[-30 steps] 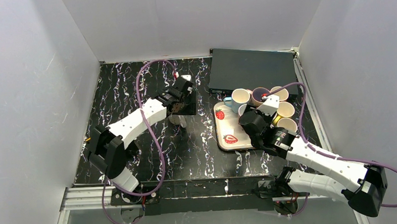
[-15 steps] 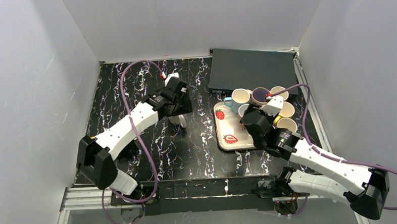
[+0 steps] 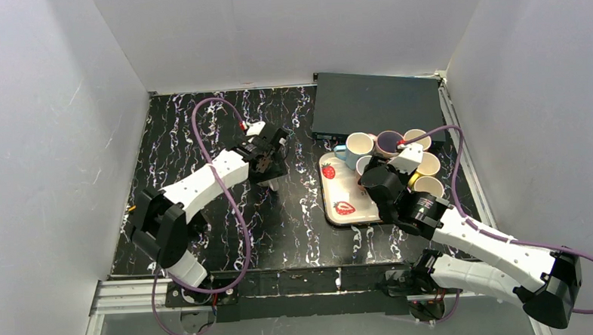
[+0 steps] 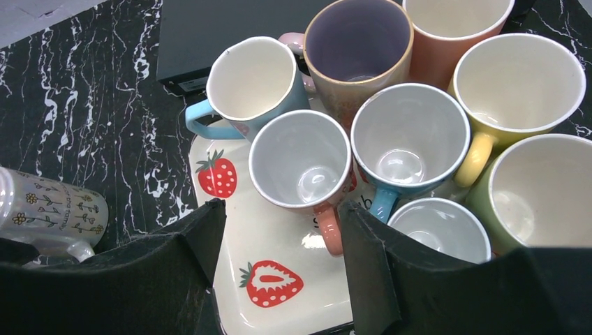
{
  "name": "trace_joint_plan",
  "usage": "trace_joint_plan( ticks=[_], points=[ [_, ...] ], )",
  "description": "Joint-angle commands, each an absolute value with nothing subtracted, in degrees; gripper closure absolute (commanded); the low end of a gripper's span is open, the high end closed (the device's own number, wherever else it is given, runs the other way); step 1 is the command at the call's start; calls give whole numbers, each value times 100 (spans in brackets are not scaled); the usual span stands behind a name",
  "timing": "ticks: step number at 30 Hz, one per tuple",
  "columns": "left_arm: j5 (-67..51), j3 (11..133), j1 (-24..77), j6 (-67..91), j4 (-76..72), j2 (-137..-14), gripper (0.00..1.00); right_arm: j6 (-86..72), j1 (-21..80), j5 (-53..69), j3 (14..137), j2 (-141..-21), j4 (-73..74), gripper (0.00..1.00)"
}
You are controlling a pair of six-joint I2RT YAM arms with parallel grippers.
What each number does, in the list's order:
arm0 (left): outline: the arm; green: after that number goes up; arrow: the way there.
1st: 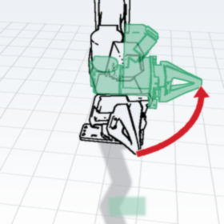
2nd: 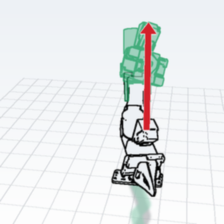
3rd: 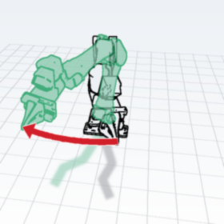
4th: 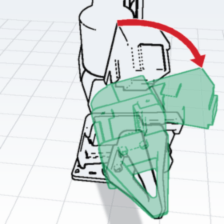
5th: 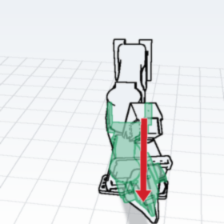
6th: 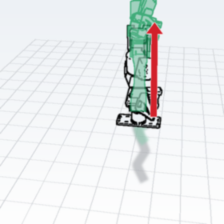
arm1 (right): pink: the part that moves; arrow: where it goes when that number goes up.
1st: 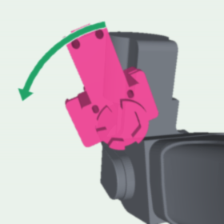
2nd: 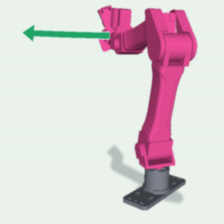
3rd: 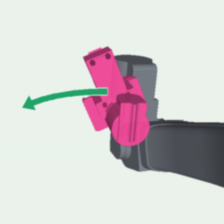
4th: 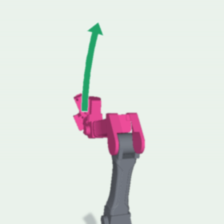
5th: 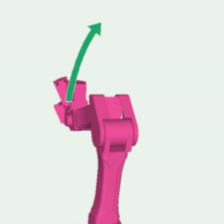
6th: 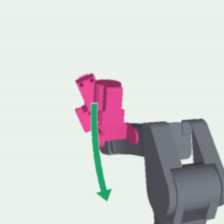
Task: Turn the mug right side up
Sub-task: Turn over the cup at the center of the board.
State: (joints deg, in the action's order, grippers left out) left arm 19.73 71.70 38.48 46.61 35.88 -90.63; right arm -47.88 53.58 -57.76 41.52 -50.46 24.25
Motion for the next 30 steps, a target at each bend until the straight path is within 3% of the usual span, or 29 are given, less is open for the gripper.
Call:
trace_joint_plan(
  ticks=[1, 7, 13, 16, 22, 30],
  points=[
    [2178, 7342, 3826, 4795, 3781, -9289, 43, -4750, 5320, -5773, 4195, -4978, 2342, 31],
    [2177, 7225, 3803, 4927, 3692, -9494, 52, -4720, 5319, -5629, 4209, -5091, 2265, 31],
    [2305, 7081, 3782, 4828, 3325, -9400, 75, -4782, 5319, -5538, 4228, -5148, 2274, 32],
    [2341, 7086, 3770, 4881, 3344, -9474, 76, -4822, 5321, -5530, 4217, -5112, 2284, 32],
    [2435, 7157, 3719, 5051, 3475, -9626, 66, -4861, 5320, -5542, 4188, -5054, 2287, 32],
    [2346, 7254, 3584, 5088, 3481, -9796, 69, -4830, 5324, -5537, 4273, -5152, 2279, 32]
  ],
)
